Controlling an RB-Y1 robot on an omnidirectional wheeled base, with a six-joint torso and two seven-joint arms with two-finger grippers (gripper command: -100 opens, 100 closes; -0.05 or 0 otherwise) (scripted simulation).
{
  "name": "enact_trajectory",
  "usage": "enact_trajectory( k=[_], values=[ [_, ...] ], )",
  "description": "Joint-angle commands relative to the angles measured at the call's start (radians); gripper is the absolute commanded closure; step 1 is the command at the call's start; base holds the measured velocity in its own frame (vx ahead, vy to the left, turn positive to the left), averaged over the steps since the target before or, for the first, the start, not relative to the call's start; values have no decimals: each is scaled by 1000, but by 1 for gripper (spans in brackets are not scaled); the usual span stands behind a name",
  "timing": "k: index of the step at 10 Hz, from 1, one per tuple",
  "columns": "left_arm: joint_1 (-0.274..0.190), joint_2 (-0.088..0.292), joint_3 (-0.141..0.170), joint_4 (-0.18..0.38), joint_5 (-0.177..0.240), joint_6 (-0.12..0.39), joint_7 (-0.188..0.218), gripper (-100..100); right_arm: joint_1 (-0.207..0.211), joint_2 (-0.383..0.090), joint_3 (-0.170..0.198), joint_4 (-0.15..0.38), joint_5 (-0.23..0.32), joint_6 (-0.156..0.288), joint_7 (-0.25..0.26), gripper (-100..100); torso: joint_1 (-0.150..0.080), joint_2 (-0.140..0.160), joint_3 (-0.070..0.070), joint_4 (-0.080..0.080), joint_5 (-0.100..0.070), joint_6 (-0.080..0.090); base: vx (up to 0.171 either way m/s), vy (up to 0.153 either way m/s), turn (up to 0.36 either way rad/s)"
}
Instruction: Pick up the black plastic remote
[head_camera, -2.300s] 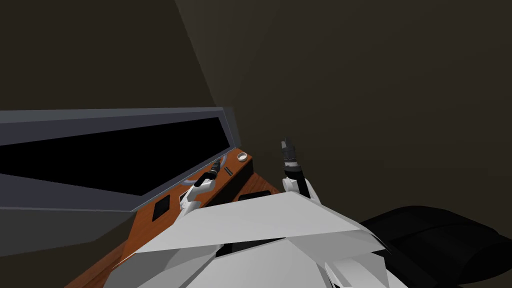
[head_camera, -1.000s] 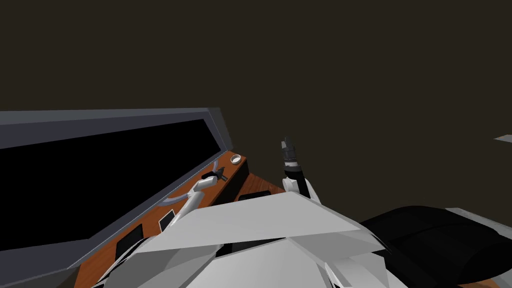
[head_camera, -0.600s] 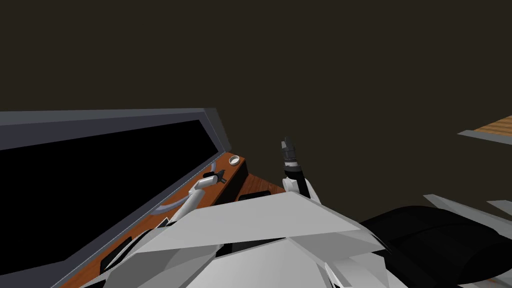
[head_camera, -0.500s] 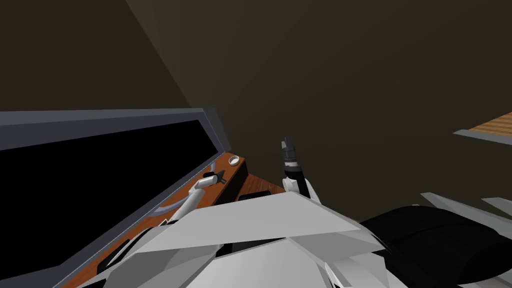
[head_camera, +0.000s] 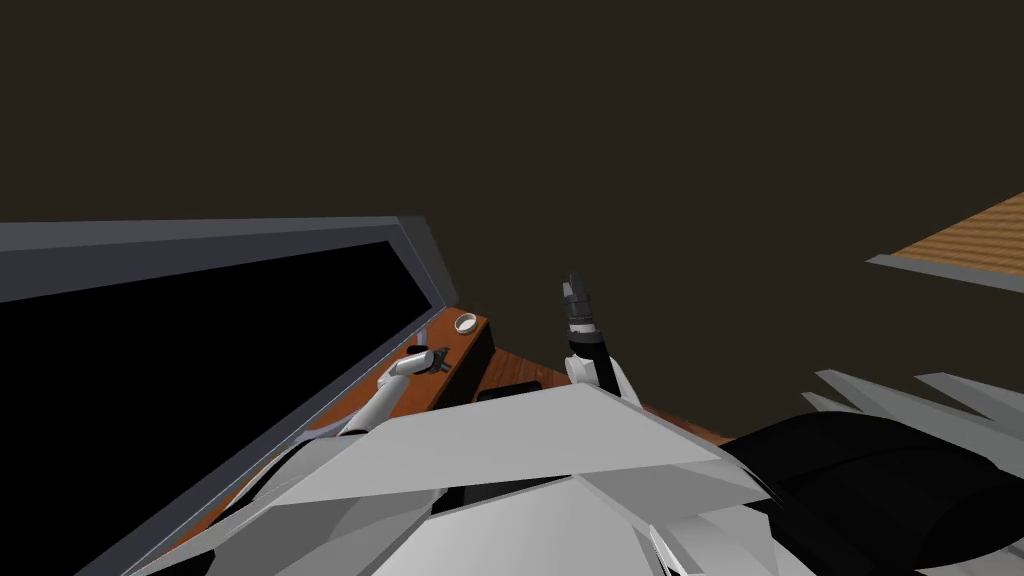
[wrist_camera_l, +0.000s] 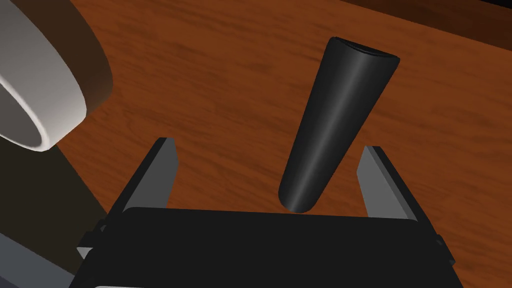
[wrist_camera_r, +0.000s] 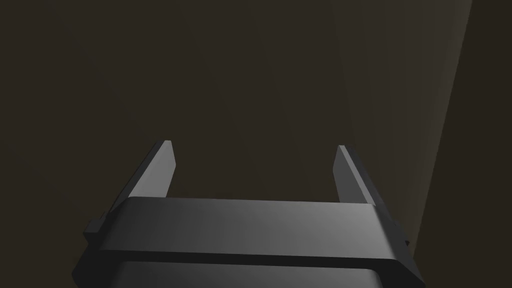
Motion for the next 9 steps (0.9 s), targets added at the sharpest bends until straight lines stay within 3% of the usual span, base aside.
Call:
enact_trajectory(
  k=[1,3,5,9],
  values=[
    [-28,4,-18,50,11,47,-17,-100,0,0,0,0,0,0,0,0,0,0,0,0,0,0,39,40,-136],
    [-28,4,-18,62,11,47,-17,-100,0,0,0,0,0,0,0,0,0,-1,0,0,0,0,19,26,-33],
    [-72,17,-48,139,41,111,-59,-100,0,0,0,0,0,0,0,0,-1,0,0,0,0,0,33,40,-143],
    [-92,23,-62,207,55,147,-78,-100,0,0,0,0,0,0,0,0,-1,0,0,0,0,0,28,31,-54]
  ],
)
